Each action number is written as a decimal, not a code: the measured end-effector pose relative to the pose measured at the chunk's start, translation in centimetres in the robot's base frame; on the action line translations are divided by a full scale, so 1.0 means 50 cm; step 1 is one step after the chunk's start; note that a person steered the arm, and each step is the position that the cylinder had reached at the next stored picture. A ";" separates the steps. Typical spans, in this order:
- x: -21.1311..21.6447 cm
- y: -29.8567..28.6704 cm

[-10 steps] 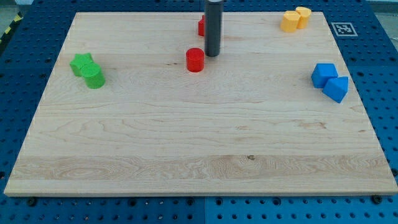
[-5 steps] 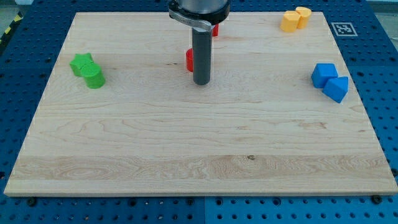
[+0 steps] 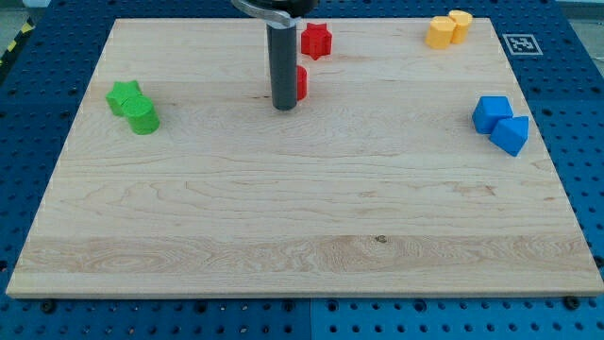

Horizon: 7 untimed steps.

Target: Move the red blocks to the top center

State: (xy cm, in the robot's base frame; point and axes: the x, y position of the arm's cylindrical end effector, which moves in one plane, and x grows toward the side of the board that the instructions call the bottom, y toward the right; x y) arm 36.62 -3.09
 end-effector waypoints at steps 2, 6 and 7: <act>-0.076 0.052; -0.103 0.099; -0.103 0.096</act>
State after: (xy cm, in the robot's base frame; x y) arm 31.47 1.71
